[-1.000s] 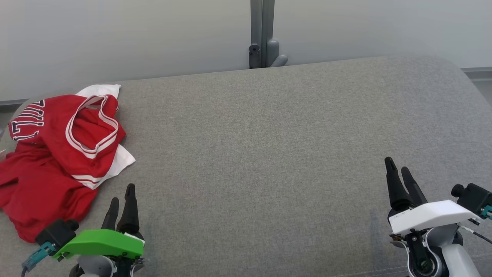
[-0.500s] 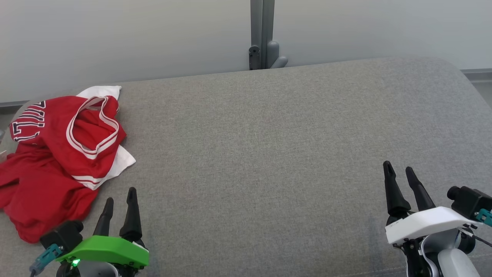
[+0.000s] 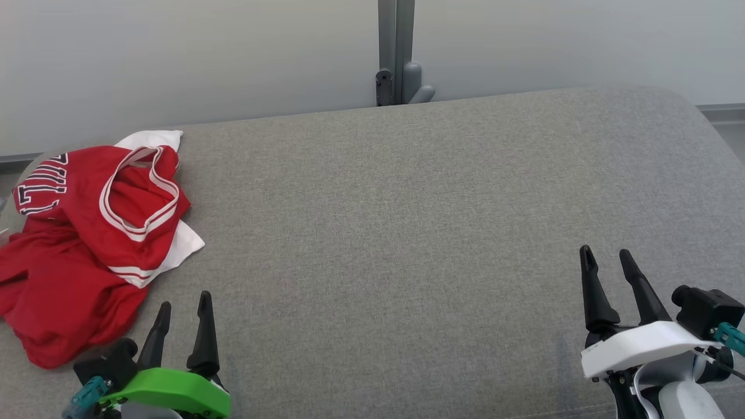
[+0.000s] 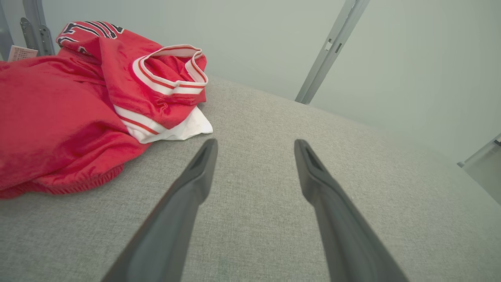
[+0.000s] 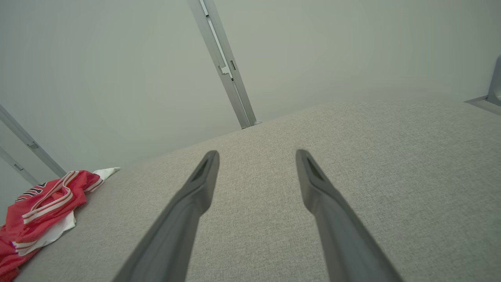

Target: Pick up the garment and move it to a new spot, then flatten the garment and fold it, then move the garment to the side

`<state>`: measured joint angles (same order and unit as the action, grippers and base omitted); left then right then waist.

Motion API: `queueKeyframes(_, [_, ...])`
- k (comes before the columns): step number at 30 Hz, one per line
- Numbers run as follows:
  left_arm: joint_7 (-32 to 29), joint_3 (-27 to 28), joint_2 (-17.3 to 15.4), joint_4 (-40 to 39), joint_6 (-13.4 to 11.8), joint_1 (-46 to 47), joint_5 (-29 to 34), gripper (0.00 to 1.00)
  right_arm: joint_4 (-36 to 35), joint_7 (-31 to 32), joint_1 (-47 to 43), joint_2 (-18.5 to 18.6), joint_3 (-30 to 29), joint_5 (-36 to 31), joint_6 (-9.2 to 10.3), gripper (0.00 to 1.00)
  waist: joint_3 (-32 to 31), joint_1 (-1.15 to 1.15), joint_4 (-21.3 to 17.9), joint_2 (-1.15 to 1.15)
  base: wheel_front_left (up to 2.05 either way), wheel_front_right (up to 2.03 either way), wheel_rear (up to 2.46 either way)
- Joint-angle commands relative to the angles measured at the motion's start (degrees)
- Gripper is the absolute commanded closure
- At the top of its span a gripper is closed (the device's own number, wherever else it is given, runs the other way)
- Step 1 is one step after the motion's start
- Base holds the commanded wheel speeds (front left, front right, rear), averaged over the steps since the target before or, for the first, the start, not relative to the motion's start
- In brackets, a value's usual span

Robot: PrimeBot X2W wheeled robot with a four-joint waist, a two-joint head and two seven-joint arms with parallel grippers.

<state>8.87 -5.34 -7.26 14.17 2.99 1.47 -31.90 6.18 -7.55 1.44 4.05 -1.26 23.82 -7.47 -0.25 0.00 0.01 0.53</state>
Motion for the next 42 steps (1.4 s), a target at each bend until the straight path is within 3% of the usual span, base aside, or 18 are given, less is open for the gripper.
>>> queueKeyframes(1, [0.64,0.18,-0.66,-0.3,0.32,-0.24,2.03,0.0,-1.17,-0.74,-0.11,0.45,-0.09,-1.97,-0.02,0.0,0.04,0.0,-0.04,-0.3,0.0,0.0,0.0])
queueKeyframes(20, [3.03,1.24,-0.01,0.92,0.59,-2.16,13.48,0.0,-2.61,-3.75,-1.58,0.72,-0.19,-11.51,-0.02,0.0,0.14,0.0,0.58,-0.38,0.0,0.0,0.0])
queueKeyframes(42, [5.35,4.35,0.52,2.15,0.7,-3.38,22.13,0.0,-3.94,-6.43,-3.14,0.3,-0.74,-18.58,-0.03,0.0,0.07,0.0,1.11,-0.47,0.0,0.0,0.0])
